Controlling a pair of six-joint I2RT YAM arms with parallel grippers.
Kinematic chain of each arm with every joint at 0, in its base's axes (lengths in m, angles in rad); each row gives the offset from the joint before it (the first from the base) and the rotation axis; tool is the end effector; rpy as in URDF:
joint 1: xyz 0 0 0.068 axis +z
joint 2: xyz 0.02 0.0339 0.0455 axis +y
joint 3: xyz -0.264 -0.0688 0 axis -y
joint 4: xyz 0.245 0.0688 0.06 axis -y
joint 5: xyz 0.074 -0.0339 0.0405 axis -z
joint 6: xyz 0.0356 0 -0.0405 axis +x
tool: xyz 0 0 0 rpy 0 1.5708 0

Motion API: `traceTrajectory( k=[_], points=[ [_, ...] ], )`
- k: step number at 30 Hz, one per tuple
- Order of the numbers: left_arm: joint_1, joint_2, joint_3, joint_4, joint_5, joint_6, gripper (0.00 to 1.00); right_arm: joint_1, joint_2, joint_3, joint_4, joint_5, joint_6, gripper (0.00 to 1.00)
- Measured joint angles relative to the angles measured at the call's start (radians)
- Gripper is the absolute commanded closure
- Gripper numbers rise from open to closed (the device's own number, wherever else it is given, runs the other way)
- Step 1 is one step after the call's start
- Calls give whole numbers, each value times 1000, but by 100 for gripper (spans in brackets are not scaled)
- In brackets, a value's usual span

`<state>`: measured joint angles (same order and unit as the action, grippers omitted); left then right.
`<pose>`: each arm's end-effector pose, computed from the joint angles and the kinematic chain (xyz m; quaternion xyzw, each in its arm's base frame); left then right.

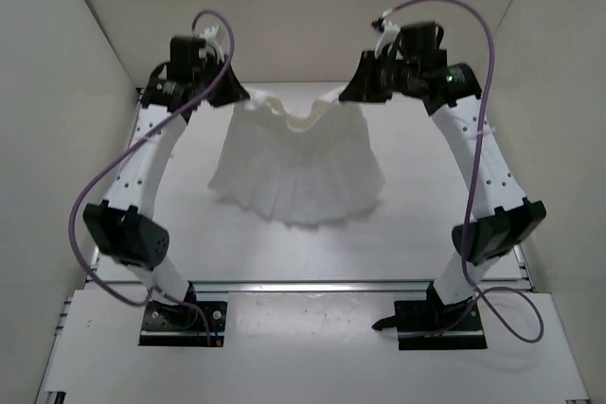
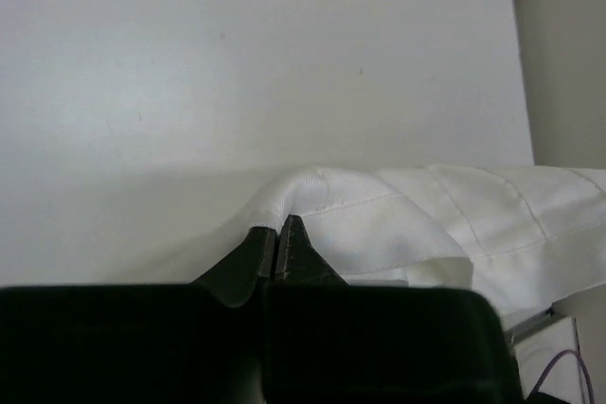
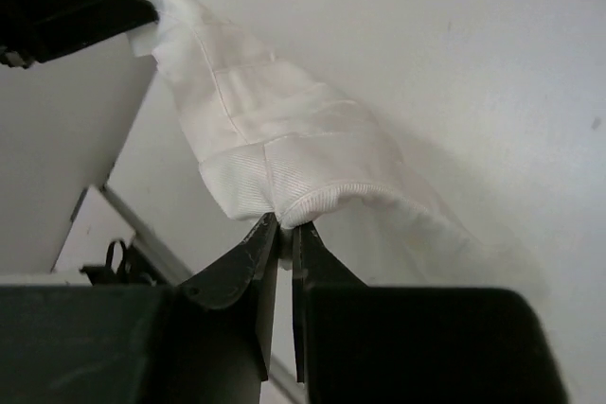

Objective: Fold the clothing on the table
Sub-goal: Flatten the skirt out

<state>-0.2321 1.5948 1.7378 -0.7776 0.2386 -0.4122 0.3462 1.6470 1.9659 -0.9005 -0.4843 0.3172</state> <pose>0.3365 -0.0882 0.4073 -0.0262 0.8873 -0.2426 0.3913 0.3162 0.1317 0.4526 -0.1262 0.8527 0.3496 0.3670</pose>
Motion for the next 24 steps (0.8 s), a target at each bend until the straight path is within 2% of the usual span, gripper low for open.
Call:
traceTrajectory(
  k=[1, 3, 4, 6, 11, 13, 16, 18, 19, 22, 24],
  points=[
    [11, 64, 122, -24, 2, 8, 100, -8, 50, 113, -20, 2, -8, 100],
    [28, 116, 263, -27, 4, 17, 100, -31, 88, 249, -15, 0, -16, 99],
    [35, 109, 289, -26, 6, 21, 100, -48, 77, 268, -14, -3, -22, 100],
    [40, 42, 252, -4, 10, 25, 99, -76, -24, 128, 56, -5, -30, 100],
    [-4, -241, -238, 165, 33, 16, 91, -107, -269, -422, 202, -24, -17, 100],
    [-16, -288, -441, 224, 35, 3, 87, -100, -300, -636, 274, -16, -5, 100],
    [-33, -275, -750, 310, 33, -29, 76, -83, -304, -924, 354, -5, 25, 100],
    [-56, -259, -929, 345, 30, -46, 49, -62, -315, -1094, 381, -2, 50, 100],
    [-71, -261, -1007, 347, 23, -56, 40, -49, -329, -1157, 391, -1, 59, 100],
    [-111, -312, -1164, 346, 6, -84, 27, -24, -401, -1289, 396, 0, 83, 100],
    [-132, -386, -1204, 361, -4, -98, 24, -24, -451, -1323, 407, 0, 94, 100]
  ],
)
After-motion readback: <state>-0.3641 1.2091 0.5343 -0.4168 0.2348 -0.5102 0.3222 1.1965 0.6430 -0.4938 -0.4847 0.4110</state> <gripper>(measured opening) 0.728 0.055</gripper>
